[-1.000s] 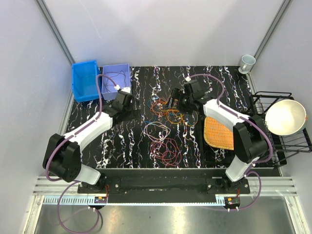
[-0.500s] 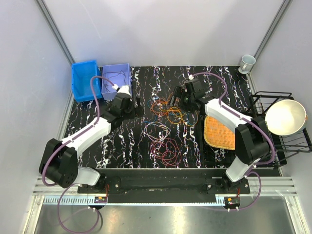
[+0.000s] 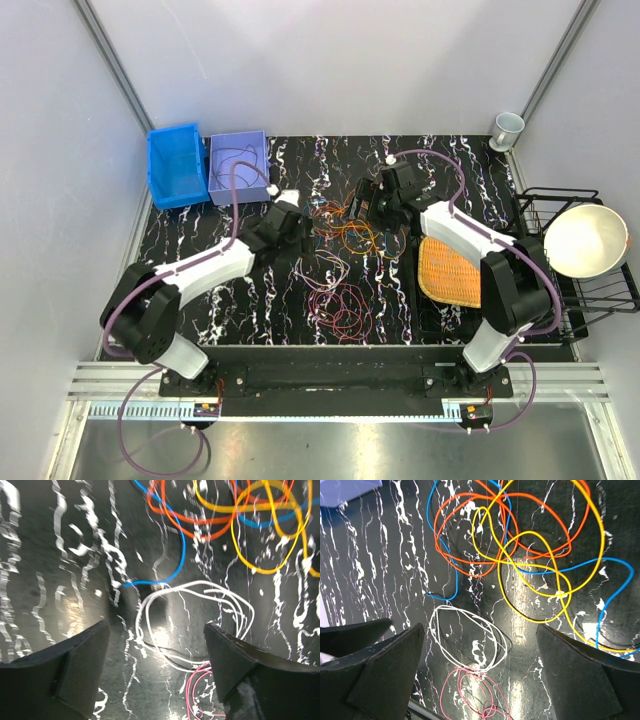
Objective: Untangle the cables
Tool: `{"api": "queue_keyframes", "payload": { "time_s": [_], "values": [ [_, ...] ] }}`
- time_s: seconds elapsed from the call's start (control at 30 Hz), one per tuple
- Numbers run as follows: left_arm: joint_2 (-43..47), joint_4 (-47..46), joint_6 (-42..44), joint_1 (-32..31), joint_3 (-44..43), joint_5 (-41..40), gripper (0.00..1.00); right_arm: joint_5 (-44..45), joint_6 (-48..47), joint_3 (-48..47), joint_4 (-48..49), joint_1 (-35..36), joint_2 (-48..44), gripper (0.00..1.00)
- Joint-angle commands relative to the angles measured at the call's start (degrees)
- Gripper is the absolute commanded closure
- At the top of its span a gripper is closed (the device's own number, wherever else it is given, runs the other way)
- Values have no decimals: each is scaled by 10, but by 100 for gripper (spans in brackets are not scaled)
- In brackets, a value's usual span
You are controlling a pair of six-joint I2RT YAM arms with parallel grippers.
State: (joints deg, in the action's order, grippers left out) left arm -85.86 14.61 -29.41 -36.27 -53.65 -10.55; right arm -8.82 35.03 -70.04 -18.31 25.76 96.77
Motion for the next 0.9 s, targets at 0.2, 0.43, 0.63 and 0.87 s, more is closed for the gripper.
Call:
{"api": "queue_keyframes", "payload": {
  "time_s": [0.2, 0.43, 0.63, 0.87],
  "values": [
    [-62, -17, 8, -27, -19, -36, 33, -65, -15, -19, 25, -3, 27, 1],
    [-98, -40, 23, -27, -19, -26, 37, -81, -20, -13, 35, -3, 26, 1],
    [-114, -58, 30, -28, -20, -25, 39, -85, -20, -13, 36, -3, 29, 1],
    [-140, -64, 35, -27, -30, -26, 42, -88, -21, -13, 38, -3, 33, 1]
  ]
}}
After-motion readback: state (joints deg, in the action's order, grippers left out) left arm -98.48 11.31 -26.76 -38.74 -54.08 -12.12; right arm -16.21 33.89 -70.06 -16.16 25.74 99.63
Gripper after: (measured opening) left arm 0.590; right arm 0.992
